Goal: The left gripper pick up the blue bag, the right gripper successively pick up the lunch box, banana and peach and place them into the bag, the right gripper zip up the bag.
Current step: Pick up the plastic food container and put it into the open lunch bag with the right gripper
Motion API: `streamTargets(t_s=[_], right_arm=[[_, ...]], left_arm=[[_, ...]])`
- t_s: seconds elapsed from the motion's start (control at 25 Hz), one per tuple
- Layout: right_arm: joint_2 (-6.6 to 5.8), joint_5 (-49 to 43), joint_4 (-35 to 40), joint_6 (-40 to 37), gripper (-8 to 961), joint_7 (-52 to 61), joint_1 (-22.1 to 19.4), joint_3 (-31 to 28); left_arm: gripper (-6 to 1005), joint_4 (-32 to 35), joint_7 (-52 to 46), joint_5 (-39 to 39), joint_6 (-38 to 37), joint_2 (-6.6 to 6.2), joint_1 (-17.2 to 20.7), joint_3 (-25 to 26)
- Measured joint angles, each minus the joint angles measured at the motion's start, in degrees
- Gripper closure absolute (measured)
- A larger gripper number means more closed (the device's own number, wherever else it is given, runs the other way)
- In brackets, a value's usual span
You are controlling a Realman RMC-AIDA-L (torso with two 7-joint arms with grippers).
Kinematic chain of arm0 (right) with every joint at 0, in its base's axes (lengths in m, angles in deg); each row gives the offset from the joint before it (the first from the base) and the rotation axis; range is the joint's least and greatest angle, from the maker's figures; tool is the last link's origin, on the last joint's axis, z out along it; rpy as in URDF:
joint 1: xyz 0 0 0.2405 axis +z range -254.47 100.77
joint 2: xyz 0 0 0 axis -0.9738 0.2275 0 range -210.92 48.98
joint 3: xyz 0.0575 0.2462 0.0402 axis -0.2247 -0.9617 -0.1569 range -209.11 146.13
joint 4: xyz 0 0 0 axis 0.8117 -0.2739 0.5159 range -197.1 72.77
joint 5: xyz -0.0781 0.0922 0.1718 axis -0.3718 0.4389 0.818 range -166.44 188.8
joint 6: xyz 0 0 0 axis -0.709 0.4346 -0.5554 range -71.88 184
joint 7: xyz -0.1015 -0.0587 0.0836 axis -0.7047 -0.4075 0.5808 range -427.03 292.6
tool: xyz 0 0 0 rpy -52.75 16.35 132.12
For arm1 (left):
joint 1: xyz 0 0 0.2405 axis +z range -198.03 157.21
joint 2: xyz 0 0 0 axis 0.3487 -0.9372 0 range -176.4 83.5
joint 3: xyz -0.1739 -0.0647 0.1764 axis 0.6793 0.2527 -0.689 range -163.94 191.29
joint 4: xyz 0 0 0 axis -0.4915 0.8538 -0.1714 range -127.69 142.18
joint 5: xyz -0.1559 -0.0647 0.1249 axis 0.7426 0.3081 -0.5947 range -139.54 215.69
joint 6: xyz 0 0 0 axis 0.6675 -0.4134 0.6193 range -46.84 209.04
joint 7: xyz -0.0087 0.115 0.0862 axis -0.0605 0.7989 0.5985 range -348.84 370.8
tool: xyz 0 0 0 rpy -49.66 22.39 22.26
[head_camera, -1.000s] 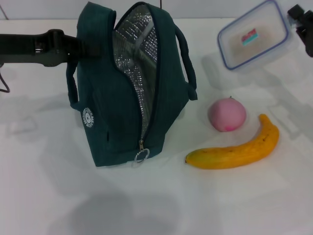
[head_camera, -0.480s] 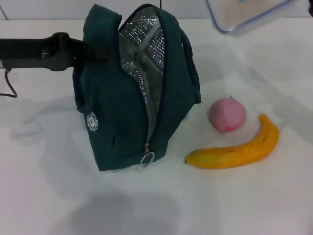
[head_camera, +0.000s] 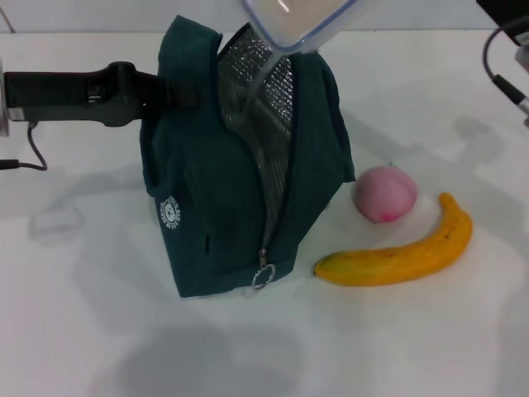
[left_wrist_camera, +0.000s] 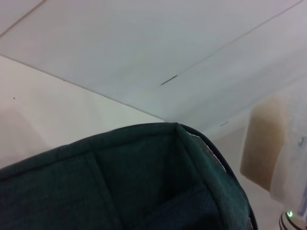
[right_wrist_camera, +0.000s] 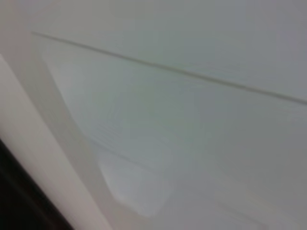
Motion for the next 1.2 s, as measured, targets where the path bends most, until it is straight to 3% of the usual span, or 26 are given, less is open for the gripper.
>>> streamTargets(t_s=[0.28,0.72,1.2], right_arm=[[0.0,-0.2,-0.4,4.3,849,-0.6,0.5,5.4],[0.0,-0.8,0.4,9.6,847,-2.0,-2.3,10.9],[0.0,-0.8,0.1,15.4,845,-1.5,1.2,19.5]], left_arm=[[942,0.0,0.1,0.1,-0.2,0.48,-0.3,-0.1],[940,0.0,0.6,0.5,-0.4,0.47,0.0,-0.1],[938,-0.6,0.8,1.0,-0.2,0.56,-0.5,-0.1]])
